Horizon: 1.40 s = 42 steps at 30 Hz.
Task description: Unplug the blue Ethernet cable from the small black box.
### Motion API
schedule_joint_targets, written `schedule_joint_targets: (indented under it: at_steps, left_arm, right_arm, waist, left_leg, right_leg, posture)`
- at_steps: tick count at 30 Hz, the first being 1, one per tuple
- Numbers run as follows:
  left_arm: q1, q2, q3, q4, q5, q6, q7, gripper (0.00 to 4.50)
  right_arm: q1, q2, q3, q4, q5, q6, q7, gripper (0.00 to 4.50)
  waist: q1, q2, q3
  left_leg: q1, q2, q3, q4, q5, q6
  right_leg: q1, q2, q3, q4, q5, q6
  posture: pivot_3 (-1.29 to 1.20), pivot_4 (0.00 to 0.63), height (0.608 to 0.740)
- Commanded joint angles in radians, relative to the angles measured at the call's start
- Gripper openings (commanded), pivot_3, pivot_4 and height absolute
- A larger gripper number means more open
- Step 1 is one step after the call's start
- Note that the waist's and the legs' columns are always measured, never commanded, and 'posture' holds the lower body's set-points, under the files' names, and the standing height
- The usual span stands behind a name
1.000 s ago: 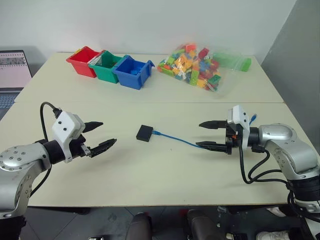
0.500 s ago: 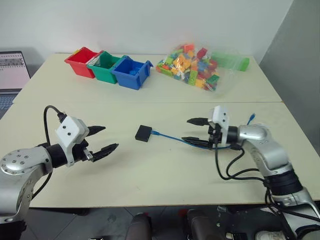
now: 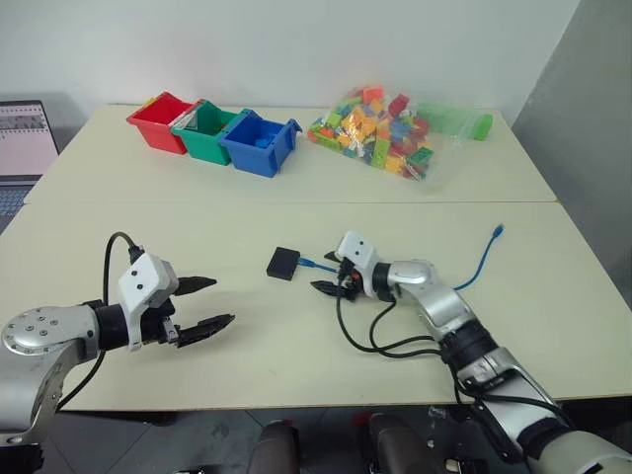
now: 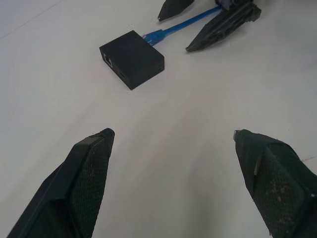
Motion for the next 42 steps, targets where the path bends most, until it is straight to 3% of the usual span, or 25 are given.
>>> schedule_joint_targets:
  at_steps: [1, 5, 13, 18, 27, 33, 40, 42]
  left_arm:
    - [0.001, 0.017, 0.032, -0.007, 0.0, -0.023, -0.011, 4.11]
    - [0.013, 0.016, 0.035, -0.006, -0.013, -0.018, -0.024, 4.19]
    - [0.007, 0.008, 0.025, 0.005, -0.057, 0.036, -0.041, 4.19]
    - [-0.067, -0.008, -0.003, 0.044, -0.203, 0.217, -0.067, 4.19]
    - [-0.196, -0.031, 0.002, 0.114, -0.432, 0.525, -0.055, 4.19]
    - [-0.275, -0.091, 0.01, 0.081, -0.551, 0.634, 0.026, 4.19]
    - [-0.316, -0.134, 0.007, 0.076, -0.628, 0.691, 0.098, 4.19]
    - [-0.321, -0.153, 0.01, 0.08, -0.651, 0.705, 0.118, 3.83]
  right_arm:
    - [-0.058, 0.03, -0.011, 0.086, -0.03, -0.058, -0.022, 3.63]
    - [-0.096, 0.046, -0.023, 0.154, -0.041, -0.071, -0.022, 3.02]
    - [-0.111, 0.029, 0.002, 0.157, -0.087, -0.128, -0.012, 1.2]
    - [-0.107, -0.012, 0.025, 0.086, -0.131, -0.209, 0.015, 0.18]
    - [-0.058, -0.165, 0.046, -0.228, -0.12, -0.394, 0.187, 0.15]
    - [-0.033, -0.22, 0.035, -0.445, -0.041, -0.307, 0.293, 0.14]
    - [-0.039, -0.228, 0.041, -0.52, -0.051, -0.292, 0.302, 0.14]
    - [-0.043, -0.229, 0.042, -0.526, -0.057, -0.301, 0.299, 0.14]
  waist:
    - [-0.001, 0.0, 0.0]
    - [-0.002, 0.0, 0.0]
    - [-0.001, 0.0, 0.0]
    - [0.002, 0.0, 0.0]
    - [-0.002, 0.0, 0.0]
    - [0.0, 0.0, 0.0]
    - [0.0, 0.0, 0.0]
    - [0.0, 0.0, 0.0]
  left_leg:
    - [0.0, 0.0, 0.0, 0.0, 0.0, 0.0]
    - [0.001, 0.0, 0.0, 0.0, 0.0, 0.0]
    - [0.001, 0.0, 0.0, 0.0, 0.0, 0.0]
    - [0.001, 0.0, -0.001, 0.001, 0.0, 0.0]
    - [0.0, 0.0, -0.001, 0.001, 0.0, 0.0]
    - [0.0, 0.0, -0.002, 0.001, 0.0, 0.0]
    - [0.001, 0.0, -0.002, 0.002, 0.0, 0.0]
    - [0.001, 0.0, -0.002, 0.002, 0.0, 0.0]
  right_leg:
    - [0.0, 0.0, 0.0, 0.0, 0.0, 0.0]
    - [0.0, 0.0, 0.0, 0.001, 0.0, 0.0]
    - [0.0, 0.0, 0.0, 0.003, 0.0, 0.0]
    - [0.0, 0.0, 0.0, 0.003, 0.0, 0.0]
    - [-0.001, 0.0, -0.001, 0.005, 0.0, 0.0]
    - [0.0, 0.0, -0.001, 0.006, 0.0, 0.0]
    - [0.0, 0.0, -0.001, 0.007, 0.0, 0.0]
    - [0.0, 0.0, -0.001, 0.007, 0.0, 0.0]
  posture:
    - [0.0, 0.15, 0.74]
    - [0.0, 0.15, 0.74]
    - [0.0, 0.15, 0.74]
    - [0.0, 0.15, 0.74]
    - [0.0, 0.15, 0.74]
    - [0.0, 0.15, 0.74]
    - [0.0, 0.15, 0.74]
    - [0.0, 0.15, 0.74]
